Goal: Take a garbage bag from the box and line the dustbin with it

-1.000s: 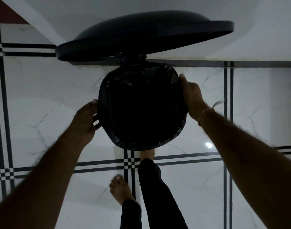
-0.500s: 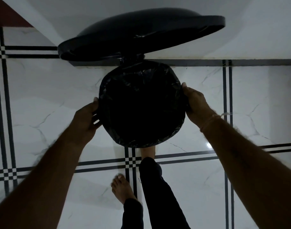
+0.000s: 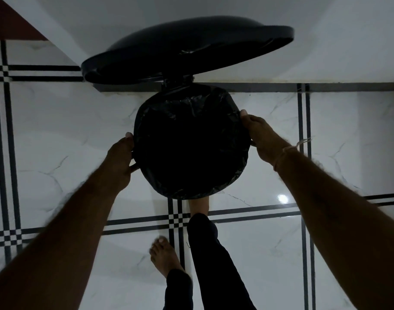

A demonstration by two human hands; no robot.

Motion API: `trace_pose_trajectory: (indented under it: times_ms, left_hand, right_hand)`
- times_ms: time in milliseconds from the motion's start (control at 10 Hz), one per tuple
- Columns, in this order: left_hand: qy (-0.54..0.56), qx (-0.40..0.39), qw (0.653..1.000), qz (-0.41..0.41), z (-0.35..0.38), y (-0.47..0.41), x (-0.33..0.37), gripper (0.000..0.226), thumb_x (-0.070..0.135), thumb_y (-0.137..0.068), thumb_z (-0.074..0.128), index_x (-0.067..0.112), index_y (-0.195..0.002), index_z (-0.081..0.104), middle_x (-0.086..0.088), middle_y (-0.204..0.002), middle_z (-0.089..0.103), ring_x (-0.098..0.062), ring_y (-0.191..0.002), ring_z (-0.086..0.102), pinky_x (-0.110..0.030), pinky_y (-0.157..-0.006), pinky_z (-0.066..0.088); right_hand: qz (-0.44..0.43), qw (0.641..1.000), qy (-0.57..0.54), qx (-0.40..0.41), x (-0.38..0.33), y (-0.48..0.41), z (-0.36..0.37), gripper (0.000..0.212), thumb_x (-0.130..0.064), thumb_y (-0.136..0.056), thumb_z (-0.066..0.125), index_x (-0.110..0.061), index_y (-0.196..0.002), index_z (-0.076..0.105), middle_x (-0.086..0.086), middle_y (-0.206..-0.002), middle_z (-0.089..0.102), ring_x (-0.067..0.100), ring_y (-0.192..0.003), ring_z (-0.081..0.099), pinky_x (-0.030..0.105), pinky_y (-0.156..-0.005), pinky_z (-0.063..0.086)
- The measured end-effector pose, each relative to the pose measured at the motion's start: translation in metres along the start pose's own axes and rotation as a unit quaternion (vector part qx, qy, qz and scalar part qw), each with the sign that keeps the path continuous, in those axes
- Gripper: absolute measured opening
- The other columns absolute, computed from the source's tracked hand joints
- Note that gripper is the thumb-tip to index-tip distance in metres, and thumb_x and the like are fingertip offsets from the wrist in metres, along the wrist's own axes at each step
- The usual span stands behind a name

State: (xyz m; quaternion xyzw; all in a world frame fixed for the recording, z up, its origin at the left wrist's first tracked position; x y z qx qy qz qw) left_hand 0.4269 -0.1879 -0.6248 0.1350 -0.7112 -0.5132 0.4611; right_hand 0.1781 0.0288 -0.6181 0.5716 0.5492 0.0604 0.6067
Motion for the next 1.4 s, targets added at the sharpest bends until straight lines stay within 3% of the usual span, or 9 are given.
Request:
trace_pose_trajectory:
  times_ms: [200,300,400,500,700,900,1000,1200,1400]
  left_hand:
    - [-0.103,0.176,0.979,0.005,0.009,0.009,0.002,0.041,0.046,-0.105,0.041,0.011,-0.107,0.062,-0.013,-0.113,0.066,-0.028,-0.1,0.059,-0.036,-0.086,0.047]
    - [-0.055,0.231,0.965,0.113,0.015,0.036,0.016,0.06,0.053,-0.1,0.043,-0.003,-0.117,0.057,-0.02,-0.108,0.066,-0.036,-0.104,0.065,-0.048,-0.092,0.051]
    - [0.135,0.152,0.968,0.149,0.025,0.069,0.049,0.048,0.055,-0.105,0.036,0.023,-0.137,0.053,0.006,-0.128,0.058,-0.017,-0.121,0.057,-0.039,-0.1,0.047]
    - [0.236,0.056,0.953,0.18,0.037,0.108,0.082,0.06,0.067,-0.102,0.027,0.038,-0.154,0.035,0.004,-0.161,0.039,-0.017,-0.139,0.046,-0.043,-0.11,0.041]
    - [0.186,0.046,0.966,0.173,0.036,0.142,0.068,0.068,0.056,-0.088,0.063,0.027,-0.148,0.048,0.005,-0.144,0.059,-0.017,-0.131,0.055,-0.044,-0.108,0.046]
    - [-0.095,0.081,0.963,0.238,0.025,0.147,-0.012,0.08,0.039,-0.089,0.077,0.032,-0.156,0.035,0.016,-0.145,0.05,-0.006,-0.13,0.048,-0.011,-0.094,0.04]
    - [-0.149,0.105,0.963,0.197,0.028,0.127,-0.056,0.093,0.041,-0.085,0.08,0.027,-0.161,0.027,0.005,-0.159,0.045,-0.018,-0.143,0.045,-0.028,-0.111,0.038]
    - [-0.241,0.149,0.935,0.215,0.043,0.102,-0.086,0.1,0.044,-0.083,0.079,0.024,-0.162,0.021,-0.003,-0.162,0.043,-0.031,-0.144,0.045,-0.048,-0.116,0.041]
    - [-0.294,0.116,0.926,0.205,0.027,0.149,-0.054,0.101,0.048,-0.085,0.076,0.02,-0.162,0.017,-0.006,-0.162,0.04,-0.034,-0.146,0.042,-0.049,-0.114,0.039]
  right_hand:
    - [-0.043,0.988,-0.025,0.144,-0.014,0.015,0.006,0.052,-0.052,-0.102,0.051,-0.002,-0.113,0.063,0.012,-0.11,0.064,0.017,-0.098,0.058,0.033,-0.087,0.046]
    - [-0.097,0.964,-0.203,0.145,-0.05,0.041,0.007,0.055,-0.058,-0.103,0.041,-0.016,-0.135,0.055,0.012,-0.143,0.057,0.022,-0.121,0.061,0.042,-0.107,0.05]
    - [-0.12,0.929,-0.342,0.074,-0.094,0.066,0.001,0.064,-0.063,-0.105,0.028,-0.025,-0.157,0.036,0.009,-0.157,0.043,0.031,-0.128,0.063,0.051,-0.11,0.051]
    - [-0.129,0.933,-0.333,0.05,-0.128,0.092,0.0,0.066,-0.065,-0.104,0.031,-0.024,-0.154,0.042,0.007,-0.153,0.05,0.028,-0.129,0.062,0.047,-0.106,0.053]
    - [-0.174,0.97,-0.084,0.147,-0.108,0.121,0.002,0.007,-0.028,-0.092,0.071,-0.023,-0.086,0.072,-0.007,-0.088,0.071,0.003,-0.086,0.068,0.036,-0.081,0.057]
    - [-0.148,0.98,0.044,0.128,-0.015,0.139,0.035,0.048,-0.06,-0.082,0.071,-0.027,-0.117,0.064,-0.008,-0.112,0.072,0.016,-0.108,0.067,0.041,-0.099,0.058]
    - [-0.173,0.969,0.1,0.145,0.023,0.124,0.044,0.069,-0.06,-0.084,0.069,-0.024,-0.14,0.053,-0.004,-0.135,0.064,0.02,-0.124,0.062,0.043,-0.107,0.054]
    - [-0.164,0.957,0.168,0.172,0.059,0.109,0.06,0.08,-0.06,-0.09,0.064,-0.018,-0.154,0.041,0.004,-0.154,0.055,0.028,-0.14,0.053,0.047,-0.115,0.047]
    - [-0.173,0.962,0.162,0.135,0.029,0.144,0.049,0.066,-0.051,-0.089,0.069,-0.019,-0.145,0.051,0.0,-0.14,0.063,0.019,-0.124,0.06,0.035,-0.108,0.049]
Point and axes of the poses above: each hand's wrist, its own y-axis away from the middle knuckle, its own z-axis out of the palm, x = y × z, the point moved 1 cm from there along -y, towards the middle knuckle
